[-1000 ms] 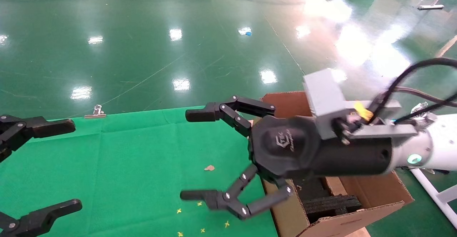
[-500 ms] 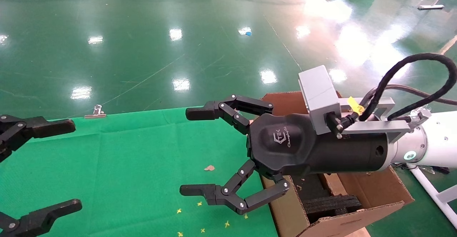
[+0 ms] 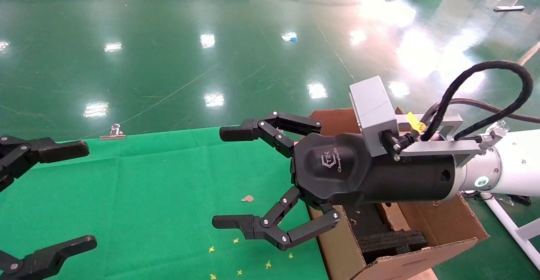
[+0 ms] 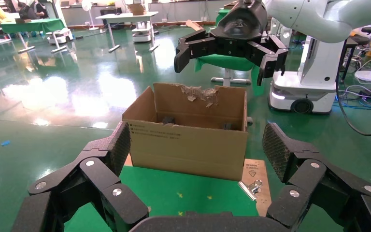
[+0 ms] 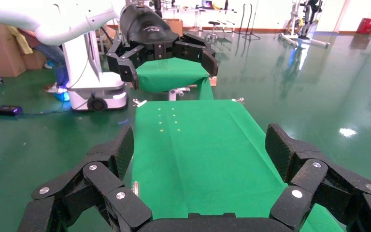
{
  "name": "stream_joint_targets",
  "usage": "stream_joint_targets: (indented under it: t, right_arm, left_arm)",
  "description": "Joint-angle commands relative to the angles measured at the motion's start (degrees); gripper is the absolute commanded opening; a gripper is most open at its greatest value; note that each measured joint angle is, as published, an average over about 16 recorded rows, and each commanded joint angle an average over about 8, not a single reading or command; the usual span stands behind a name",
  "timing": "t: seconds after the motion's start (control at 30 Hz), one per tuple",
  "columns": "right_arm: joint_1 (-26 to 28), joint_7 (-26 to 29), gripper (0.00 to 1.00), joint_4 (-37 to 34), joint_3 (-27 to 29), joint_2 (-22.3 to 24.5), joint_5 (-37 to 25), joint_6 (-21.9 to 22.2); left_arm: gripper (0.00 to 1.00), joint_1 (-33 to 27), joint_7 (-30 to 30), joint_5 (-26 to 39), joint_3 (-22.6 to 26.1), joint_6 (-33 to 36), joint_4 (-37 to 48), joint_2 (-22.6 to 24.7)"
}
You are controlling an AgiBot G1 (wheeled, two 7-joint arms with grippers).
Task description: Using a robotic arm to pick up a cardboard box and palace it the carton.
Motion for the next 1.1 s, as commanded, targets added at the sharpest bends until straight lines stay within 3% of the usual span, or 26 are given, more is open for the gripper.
stream_joint_targets:
  t: [0.03,1.1]
  right_arm:
    - [0.06,0.01,1.00,-0.06,-0.07,-0.01,-0.02,0.01]
    - [0.30,0.08,1.00,-0.28,-0.37,-0.08,-0.12,0.06]
  left_arm:
    - [1.00,0.00,0.00,0.00,0.00,0.00,0.00,0.00]
    - [1.00,0.00,0.00,0.02,0.00,0.00,0.00,0.00]
